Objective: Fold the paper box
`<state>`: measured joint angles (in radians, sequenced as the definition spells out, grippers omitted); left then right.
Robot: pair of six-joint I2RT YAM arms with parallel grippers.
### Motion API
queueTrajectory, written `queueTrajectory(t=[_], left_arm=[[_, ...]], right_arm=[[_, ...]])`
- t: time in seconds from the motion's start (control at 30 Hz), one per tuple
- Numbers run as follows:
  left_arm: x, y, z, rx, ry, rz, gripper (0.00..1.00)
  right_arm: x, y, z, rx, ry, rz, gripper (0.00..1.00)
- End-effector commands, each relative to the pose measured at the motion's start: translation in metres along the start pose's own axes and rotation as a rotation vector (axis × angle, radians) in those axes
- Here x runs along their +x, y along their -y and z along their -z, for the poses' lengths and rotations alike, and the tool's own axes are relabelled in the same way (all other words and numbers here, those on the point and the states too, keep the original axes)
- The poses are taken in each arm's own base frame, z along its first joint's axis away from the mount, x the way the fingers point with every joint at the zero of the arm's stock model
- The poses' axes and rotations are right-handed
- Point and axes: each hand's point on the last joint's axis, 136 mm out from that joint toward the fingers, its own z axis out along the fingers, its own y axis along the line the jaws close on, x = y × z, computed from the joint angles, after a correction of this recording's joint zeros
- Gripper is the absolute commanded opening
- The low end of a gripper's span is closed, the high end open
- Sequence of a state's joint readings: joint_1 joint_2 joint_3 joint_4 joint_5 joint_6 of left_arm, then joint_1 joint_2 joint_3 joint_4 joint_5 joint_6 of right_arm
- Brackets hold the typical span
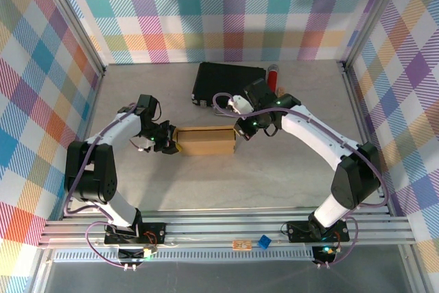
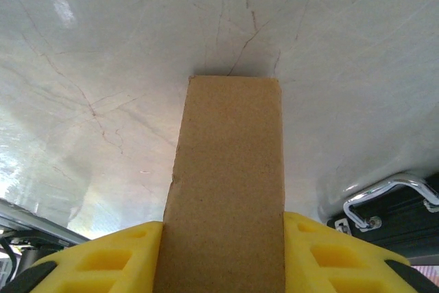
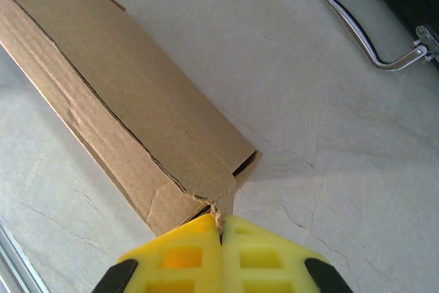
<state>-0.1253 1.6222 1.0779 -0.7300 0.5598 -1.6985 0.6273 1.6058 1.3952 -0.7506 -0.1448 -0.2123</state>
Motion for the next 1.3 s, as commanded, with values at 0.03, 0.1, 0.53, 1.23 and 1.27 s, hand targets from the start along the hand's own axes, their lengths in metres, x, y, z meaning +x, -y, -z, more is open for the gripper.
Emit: queueTrajectory(t=[0.03,0.1,0.53,1.23,1.27], left_arm=[[-0.007,0.005,-0.005,0.005,0.013,0.068,0.13],[-0.008,0.007,-0.006,0.015,0.012,0.093,0.12],[-0.009,0.014,-0.010,0.029,0.010,0.145,0.11],[-0.006,0.022,-0.011,0.045,-0.007,0.151,0.10],[-0.007,0.022,-0.012,0.044,-0.008,0.152,0.10]], right_arm=[[-0.006,-0.009,-0.007,0.006,-0.020,-0.048,0.00],[-0.006,-0.007,-0.008,0.019,-0.026,-0.109,0.00],[-0.016,-0.003,-0.013,0.057,-0.095,-0.364,0.00],[-0.018,-0.003,-0.023,0.074,-0.105,-0.528,0.00],[-0.017,-0.003,-0.024,0.080,-0.103,-0.530,0.00]])
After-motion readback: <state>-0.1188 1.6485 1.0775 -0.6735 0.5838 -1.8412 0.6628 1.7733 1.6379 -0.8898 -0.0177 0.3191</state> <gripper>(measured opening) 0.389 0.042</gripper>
